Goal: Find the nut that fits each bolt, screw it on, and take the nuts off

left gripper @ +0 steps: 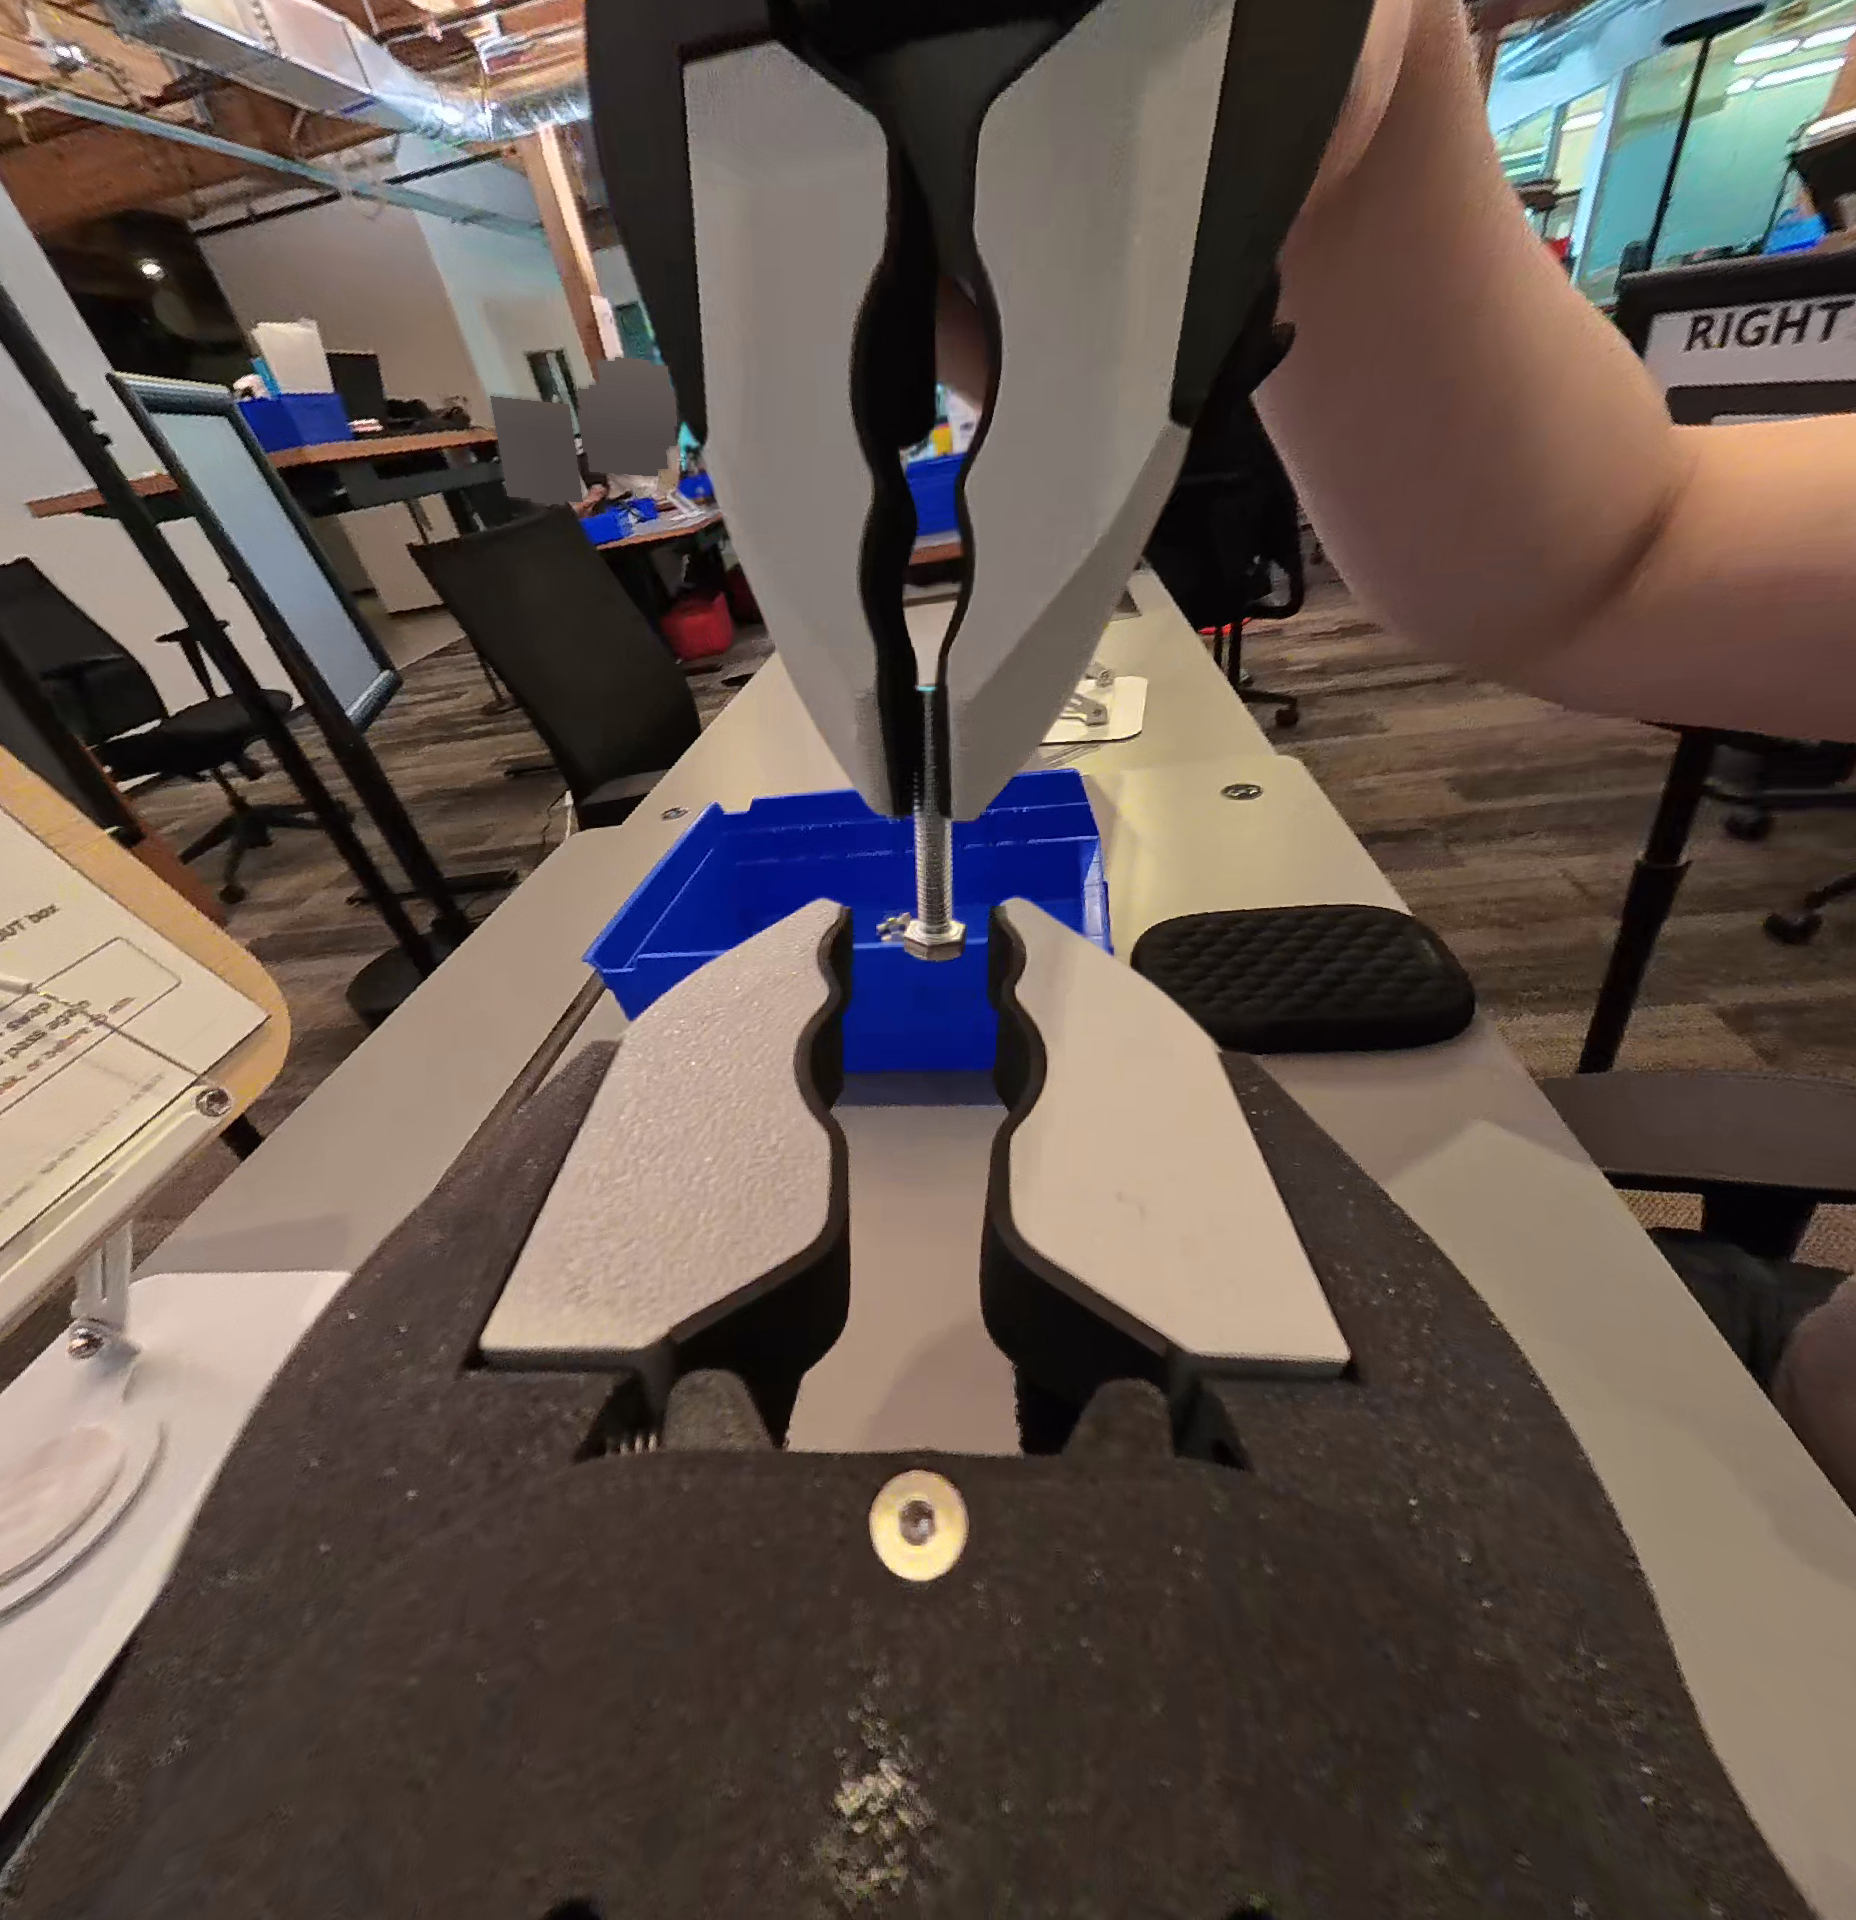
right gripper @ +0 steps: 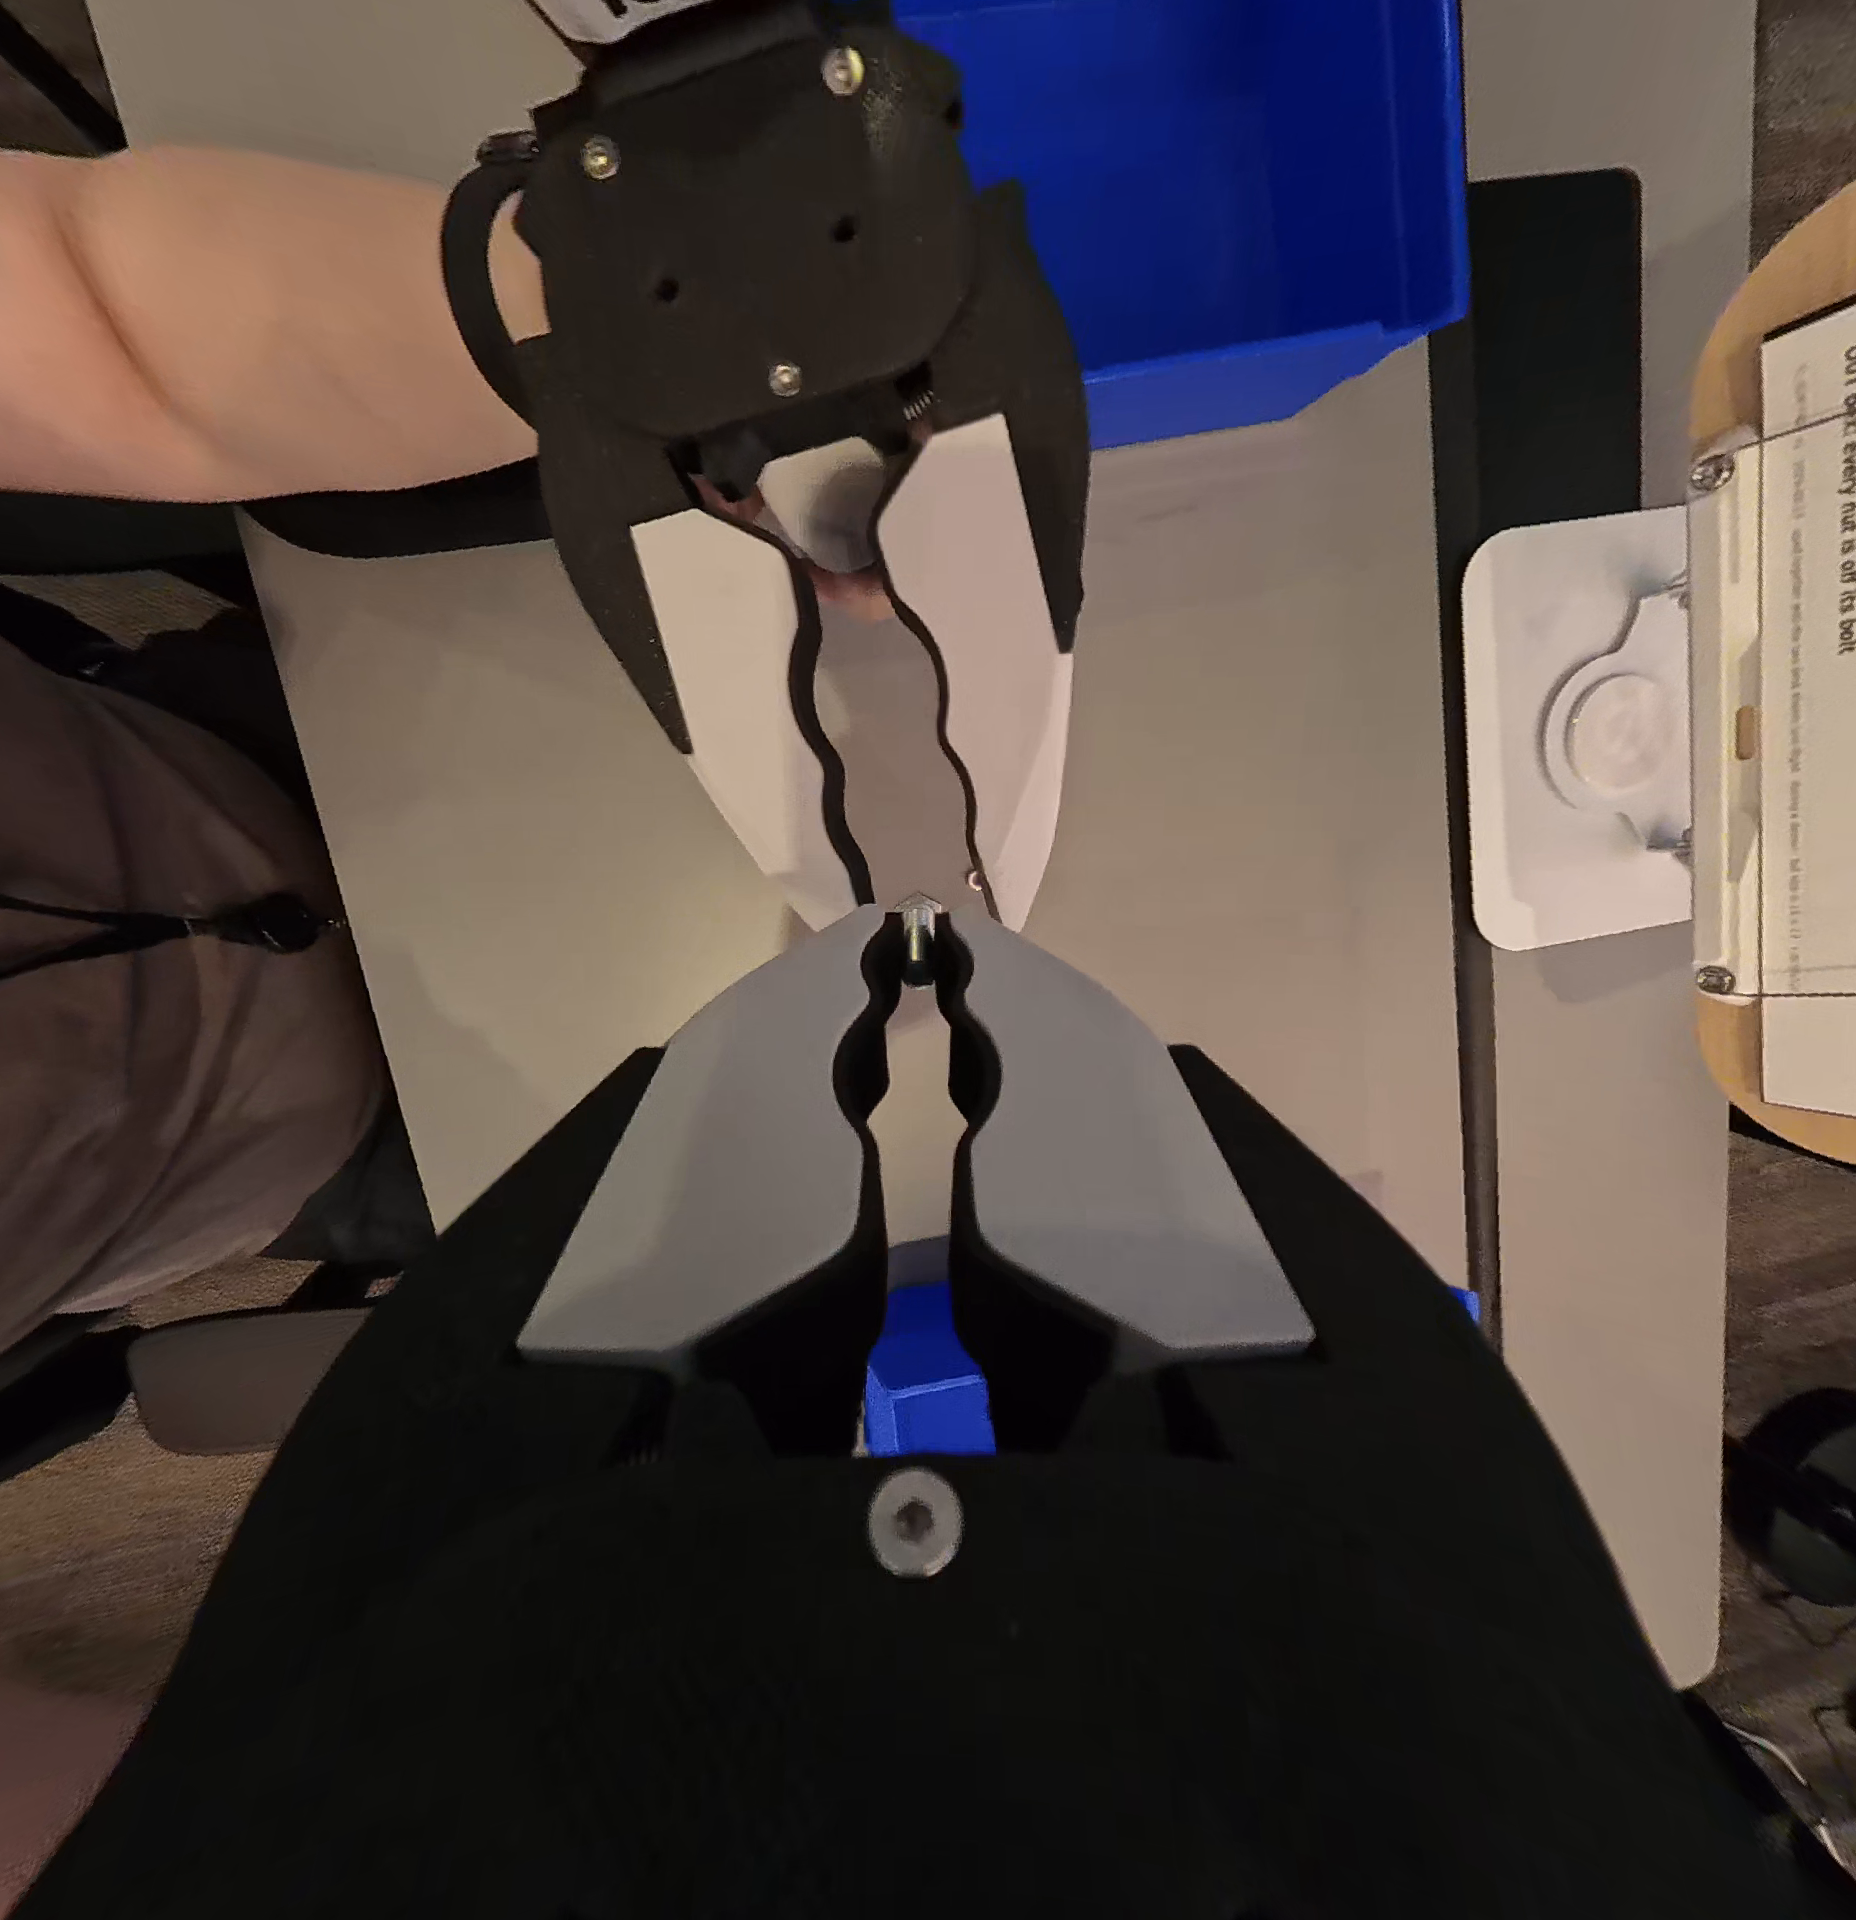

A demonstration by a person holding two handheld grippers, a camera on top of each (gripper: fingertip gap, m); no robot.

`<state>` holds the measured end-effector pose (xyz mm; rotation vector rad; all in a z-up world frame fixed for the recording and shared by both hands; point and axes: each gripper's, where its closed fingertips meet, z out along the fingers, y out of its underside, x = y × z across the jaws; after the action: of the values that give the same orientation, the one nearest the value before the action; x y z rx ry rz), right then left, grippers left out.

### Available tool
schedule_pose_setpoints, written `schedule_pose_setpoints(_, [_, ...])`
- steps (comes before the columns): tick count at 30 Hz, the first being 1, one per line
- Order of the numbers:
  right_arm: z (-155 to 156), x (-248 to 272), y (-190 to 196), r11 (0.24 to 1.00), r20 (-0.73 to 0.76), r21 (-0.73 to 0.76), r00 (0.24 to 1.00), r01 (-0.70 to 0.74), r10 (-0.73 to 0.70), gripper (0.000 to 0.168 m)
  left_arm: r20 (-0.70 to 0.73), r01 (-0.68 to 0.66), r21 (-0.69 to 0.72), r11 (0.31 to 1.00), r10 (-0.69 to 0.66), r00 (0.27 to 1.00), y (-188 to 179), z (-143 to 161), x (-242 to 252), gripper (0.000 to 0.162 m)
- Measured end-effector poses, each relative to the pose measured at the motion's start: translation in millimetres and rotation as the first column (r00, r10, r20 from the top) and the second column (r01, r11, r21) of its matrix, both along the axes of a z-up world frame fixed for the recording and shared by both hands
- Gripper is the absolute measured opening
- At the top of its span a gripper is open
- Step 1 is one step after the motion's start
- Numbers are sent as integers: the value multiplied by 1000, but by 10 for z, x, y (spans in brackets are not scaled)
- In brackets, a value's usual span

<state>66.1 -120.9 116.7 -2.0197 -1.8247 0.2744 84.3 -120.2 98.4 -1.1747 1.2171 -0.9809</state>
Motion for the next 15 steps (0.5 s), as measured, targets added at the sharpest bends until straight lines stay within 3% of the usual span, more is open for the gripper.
schedule_pose_setpoints(15, [-17, -12, -43, 1000, 24, 7, 999, -22, 22, 7, -20, 31, 26, 999, -31, 999, -74, -5, 33, 19])
